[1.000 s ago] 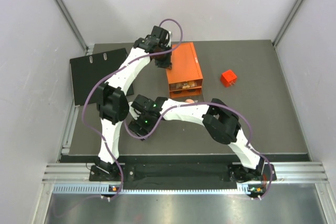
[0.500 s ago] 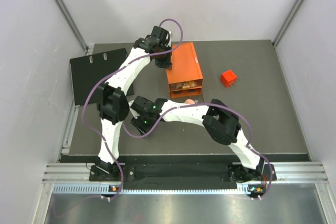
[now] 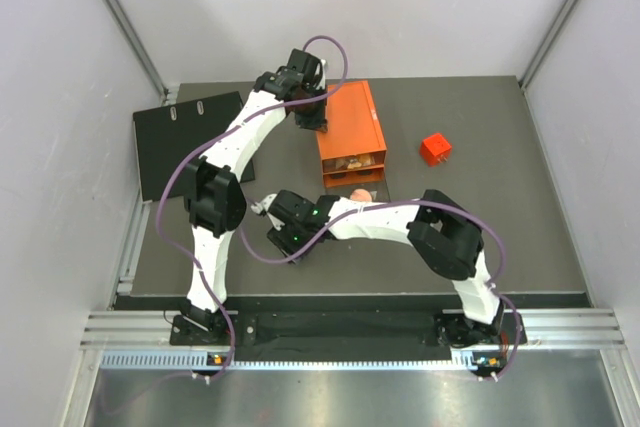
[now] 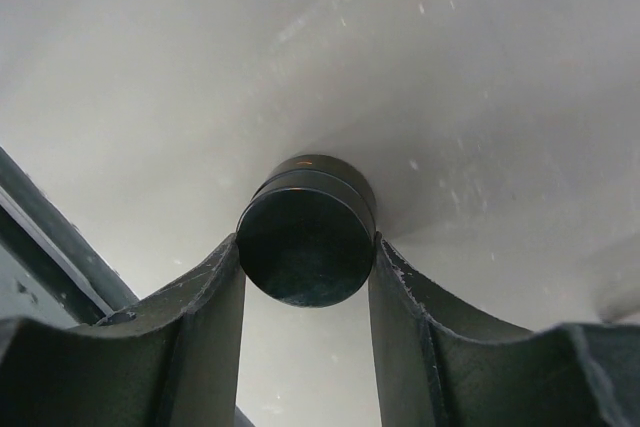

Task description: Organize the makeup

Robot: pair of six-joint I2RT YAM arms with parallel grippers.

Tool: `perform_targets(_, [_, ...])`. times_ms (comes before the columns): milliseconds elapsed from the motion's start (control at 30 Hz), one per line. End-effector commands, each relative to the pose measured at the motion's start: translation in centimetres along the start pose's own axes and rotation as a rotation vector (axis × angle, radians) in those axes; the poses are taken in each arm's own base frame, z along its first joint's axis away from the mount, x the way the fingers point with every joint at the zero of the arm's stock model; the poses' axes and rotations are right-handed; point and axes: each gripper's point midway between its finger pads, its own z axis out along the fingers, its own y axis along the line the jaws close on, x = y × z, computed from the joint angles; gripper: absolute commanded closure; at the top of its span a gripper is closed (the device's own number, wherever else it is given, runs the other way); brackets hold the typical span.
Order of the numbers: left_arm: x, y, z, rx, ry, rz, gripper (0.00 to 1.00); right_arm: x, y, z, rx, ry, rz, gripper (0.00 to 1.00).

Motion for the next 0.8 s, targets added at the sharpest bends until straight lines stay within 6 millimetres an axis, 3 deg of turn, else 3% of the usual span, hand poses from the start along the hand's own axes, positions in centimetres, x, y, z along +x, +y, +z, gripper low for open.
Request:
perform_targets(0, [12.9,7.0,3.2,-0.242,0.498,-0.025,1.0,-1.8,-0.8,-2.7,0.026,-0.097,0.027,1.0])
perform_targets(167, [12.9,7.1,3.2,-0.247,0.496,-0.023,1.0,-1.9,-1.6,-4.1,0.054,-0.132,0.046,1.0])
perform_targets(467, [12.9,7.2,3.3,-0.243,0.498,-0.029,1.0,0.5,-2.0,-7.2,0.058,-0.144,0.01,1.0])
perform_targets(667, [13.0,7.1,3.3,-0.242,0.5,-0.033,1.0,-1.1,-2.6,-11.2,0.095,-0.283,0.044,1.0])
perform_targets(767, [13.1,7.2,3.3,-0.244,0.504,-0.035,1.0,-2.5,-3.9,-13.2,0.173,-0.354,0.076,1.0])
